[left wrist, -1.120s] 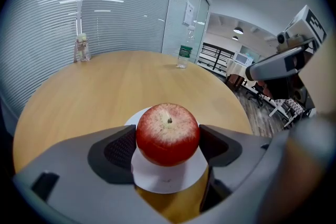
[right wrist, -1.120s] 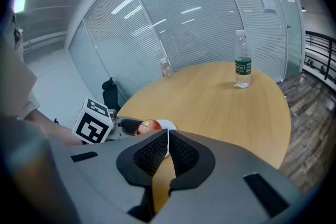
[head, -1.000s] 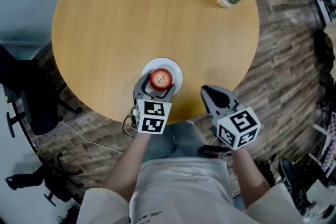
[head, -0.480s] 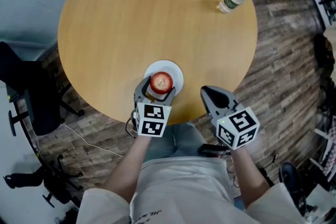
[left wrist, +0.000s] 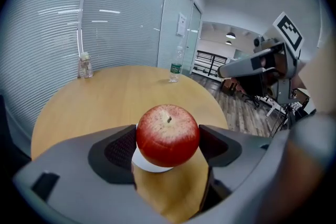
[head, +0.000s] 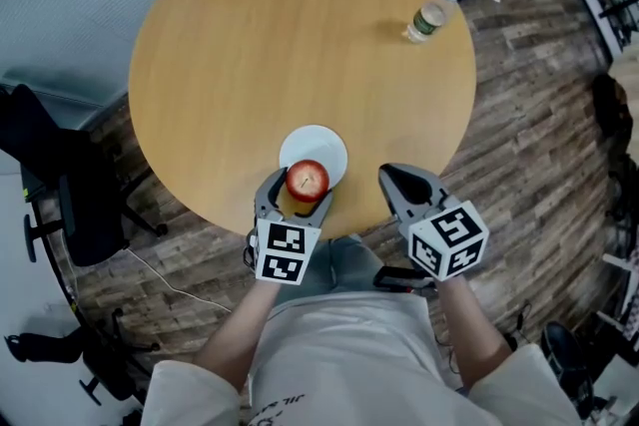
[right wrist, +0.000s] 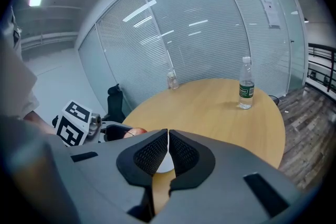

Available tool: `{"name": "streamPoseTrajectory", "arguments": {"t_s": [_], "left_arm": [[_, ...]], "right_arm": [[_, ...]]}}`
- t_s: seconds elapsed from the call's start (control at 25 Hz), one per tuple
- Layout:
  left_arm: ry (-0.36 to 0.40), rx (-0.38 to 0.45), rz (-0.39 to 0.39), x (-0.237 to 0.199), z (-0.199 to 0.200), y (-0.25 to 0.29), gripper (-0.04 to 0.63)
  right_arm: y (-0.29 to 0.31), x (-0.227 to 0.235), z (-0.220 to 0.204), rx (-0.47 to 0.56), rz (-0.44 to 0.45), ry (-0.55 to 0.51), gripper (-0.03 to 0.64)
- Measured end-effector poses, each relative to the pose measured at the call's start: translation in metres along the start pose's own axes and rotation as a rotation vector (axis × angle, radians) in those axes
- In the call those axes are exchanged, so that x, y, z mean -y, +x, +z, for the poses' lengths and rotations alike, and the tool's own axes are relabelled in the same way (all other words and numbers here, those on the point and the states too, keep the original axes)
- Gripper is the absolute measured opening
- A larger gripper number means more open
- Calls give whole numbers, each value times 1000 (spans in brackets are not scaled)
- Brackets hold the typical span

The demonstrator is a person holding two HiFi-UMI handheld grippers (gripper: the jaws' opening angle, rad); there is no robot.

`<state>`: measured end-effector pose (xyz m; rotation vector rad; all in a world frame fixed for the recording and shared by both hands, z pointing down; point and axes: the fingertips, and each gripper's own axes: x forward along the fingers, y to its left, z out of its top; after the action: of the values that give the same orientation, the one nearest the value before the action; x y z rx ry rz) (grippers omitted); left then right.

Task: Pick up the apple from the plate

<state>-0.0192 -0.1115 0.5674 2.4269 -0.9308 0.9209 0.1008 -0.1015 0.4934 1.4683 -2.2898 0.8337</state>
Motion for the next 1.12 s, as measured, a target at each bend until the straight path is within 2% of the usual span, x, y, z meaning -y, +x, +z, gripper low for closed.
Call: {"name": "streamPoseTrajectory", "arguments": {"t_s": [0.2, 0.4, 0.84, 1.12], "left_arm": [[12, 43, 24, -1, 13, -23, 374], [-27, 92, 34, -5, 20, -51, 374], [-10, 194, -16, 25, 52, -86, 374], [-21, 233, -10, 19, 60, -99, 374]], "right_arm": [[-14, -4, 10, 28, -2, -33, 31], [-24, -10, 12, 43, -9, -50, 32], [-39, -29, 33, 91, 13, -75, 31], [-38, -41, 50, 124, 33, -111, 31]]}}
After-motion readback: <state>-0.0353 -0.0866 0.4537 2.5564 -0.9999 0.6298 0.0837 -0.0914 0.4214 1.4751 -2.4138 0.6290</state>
